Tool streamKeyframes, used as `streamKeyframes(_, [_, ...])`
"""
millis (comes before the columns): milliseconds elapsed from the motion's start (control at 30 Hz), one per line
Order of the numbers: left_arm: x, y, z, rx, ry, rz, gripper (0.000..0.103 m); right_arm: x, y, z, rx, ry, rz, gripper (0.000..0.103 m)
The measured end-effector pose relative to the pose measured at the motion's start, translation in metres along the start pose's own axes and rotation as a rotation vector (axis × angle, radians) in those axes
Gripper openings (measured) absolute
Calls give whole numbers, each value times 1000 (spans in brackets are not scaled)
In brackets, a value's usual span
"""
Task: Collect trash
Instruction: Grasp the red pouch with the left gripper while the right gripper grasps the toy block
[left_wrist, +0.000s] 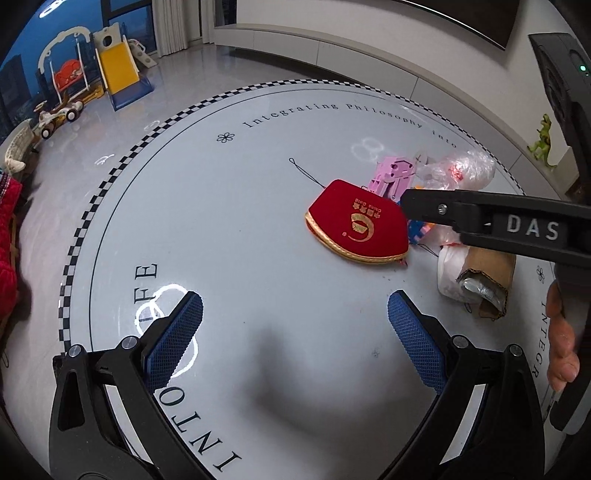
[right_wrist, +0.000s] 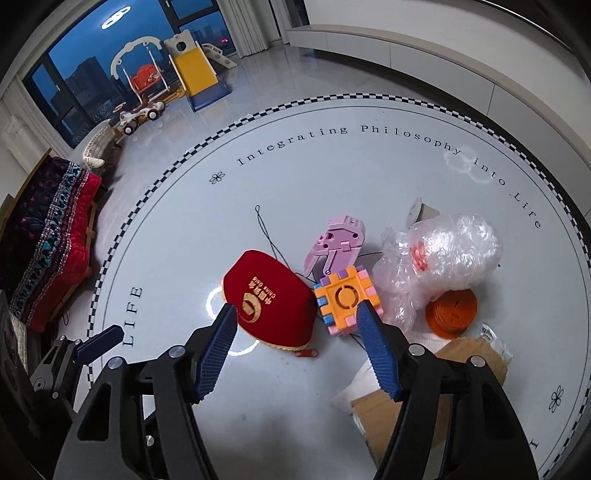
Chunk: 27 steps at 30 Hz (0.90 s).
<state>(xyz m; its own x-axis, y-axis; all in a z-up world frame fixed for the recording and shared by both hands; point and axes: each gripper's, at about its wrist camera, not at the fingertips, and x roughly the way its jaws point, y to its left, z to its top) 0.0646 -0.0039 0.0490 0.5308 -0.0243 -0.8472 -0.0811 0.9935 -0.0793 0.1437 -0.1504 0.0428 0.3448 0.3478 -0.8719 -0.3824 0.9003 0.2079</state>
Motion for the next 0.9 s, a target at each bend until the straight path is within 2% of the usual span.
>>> streamKeyframes(200, [12,1,7,-21,8,-12,97,21,-15,10,-5,16,-69,69])
streamKeyframes(367, [20,0,14,-26,14,-13,97,32,-20,15,-27,46,-93,69])
streamKeyframes(567, [30,-9,22,-16,9,-12,97,35,-20,16,-55,47,-83,66])
streamKeyframes(800, [43,-27,30,56,10,24,97,32,-33,16,-34,76,-24,66])
streamKeyframes(833, [43,-28,31,62,7,26,97,32,-34,15,-36,79,-17,60])
streamKeyframes(867, [45,-30,33,69,8,23,97,31,-34,15,-33,80,-1,49])
streamKeyframes(900, [47,-31,34,76,11,26,97,29,-37,15,-18,82,18,42])
